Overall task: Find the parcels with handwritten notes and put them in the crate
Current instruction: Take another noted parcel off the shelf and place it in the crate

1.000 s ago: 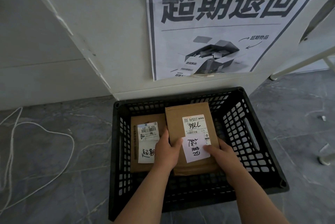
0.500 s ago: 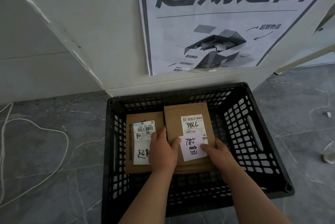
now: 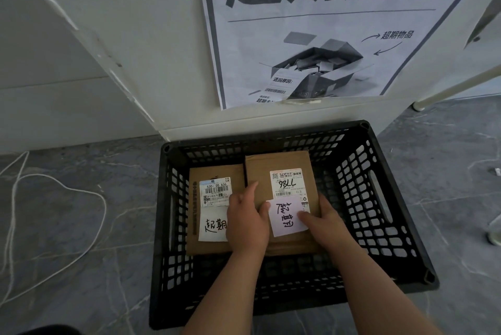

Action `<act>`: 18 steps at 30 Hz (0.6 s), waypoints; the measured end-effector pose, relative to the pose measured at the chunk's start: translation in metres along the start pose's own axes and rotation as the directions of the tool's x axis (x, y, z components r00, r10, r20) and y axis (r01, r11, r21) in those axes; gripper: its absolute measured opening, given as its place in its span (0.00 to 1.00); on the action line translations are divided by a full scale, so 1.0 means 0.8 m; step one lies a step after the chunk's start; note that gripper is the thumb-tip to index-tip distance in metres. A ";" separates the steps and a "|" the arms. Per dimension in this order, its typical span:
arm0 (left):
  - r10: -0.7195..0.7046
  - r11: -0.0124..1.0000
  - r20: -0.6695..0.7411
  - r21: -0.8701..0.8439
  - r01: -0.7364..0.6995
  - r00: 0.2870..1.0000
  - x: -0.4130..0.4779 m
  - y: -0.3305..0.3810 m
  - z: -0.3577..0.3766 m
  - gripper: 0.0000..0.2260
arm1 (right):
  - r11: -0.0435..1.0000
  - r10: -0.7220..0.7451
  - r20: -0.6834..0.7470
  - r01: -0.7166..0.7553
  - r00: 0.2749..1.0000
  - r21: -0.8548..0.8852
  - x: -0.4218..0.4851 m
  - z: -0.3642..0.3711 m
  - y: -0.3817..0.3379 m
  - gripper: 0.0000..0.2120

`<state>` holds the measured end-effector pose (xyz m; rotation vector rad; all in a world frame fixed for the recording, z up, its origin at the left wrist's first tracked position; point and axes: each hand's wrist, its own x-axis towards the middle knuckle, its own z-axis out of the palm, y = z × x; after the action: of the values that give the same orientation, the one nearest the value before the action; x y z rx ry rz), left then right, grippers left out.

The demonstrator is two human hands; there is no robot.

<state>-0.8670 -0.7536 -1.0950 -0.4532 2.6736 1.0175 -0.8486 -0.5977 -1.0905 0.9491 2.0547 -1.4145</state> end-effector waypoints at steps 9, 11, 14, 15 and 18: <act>0.085 0.996 -0.066 0.019 -0.084 0.994 -0.012 0.015 -0.013 0.21 | 0.938 -0.272 -0.079 0.246 0.959 -0.243 -0.027 -0.002 -0.033 0.38; 0.128 0.990 -0.076 -0.054 -0.133 0.989 -0.016 0.025 -0.020 0.20 | 0.909 -0.345 -0.060 0.317 0.937 -0.273 -0.034 -0.008 -0.046 0.33; 0.145 0.956 -0.019 -0.256 -0.145 0.989 -0.027 0.051 -0.044 0.18 | 0.886 -0.400 -0.025 0.379 0.916 -0.267 -0.055 -0.025 -0.075 0.23; 0.129 0.939 0.008 -0.322 -0.120 0.992 -0.032 0.062 -0.057 0.18 | 0.879 -0.416 -0.019 0.396 0.909 -0.265 -0.063 -0.032 -0.085 0.21; 0.128 0.883 0.026 -0.458 -0.102 0.991 -0.045 0.098 -0.095 0.18 | 0.870 -0.444 -0.029 0.423 0.896 -0.253 -0.102 -0.053 -0.120 0.27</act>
<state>-0.8718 -0.7425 -0.9804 -0.3430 2.4208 1.6812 -0.8682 -0.6026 -0.9588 0.4676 2.5506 -1.3001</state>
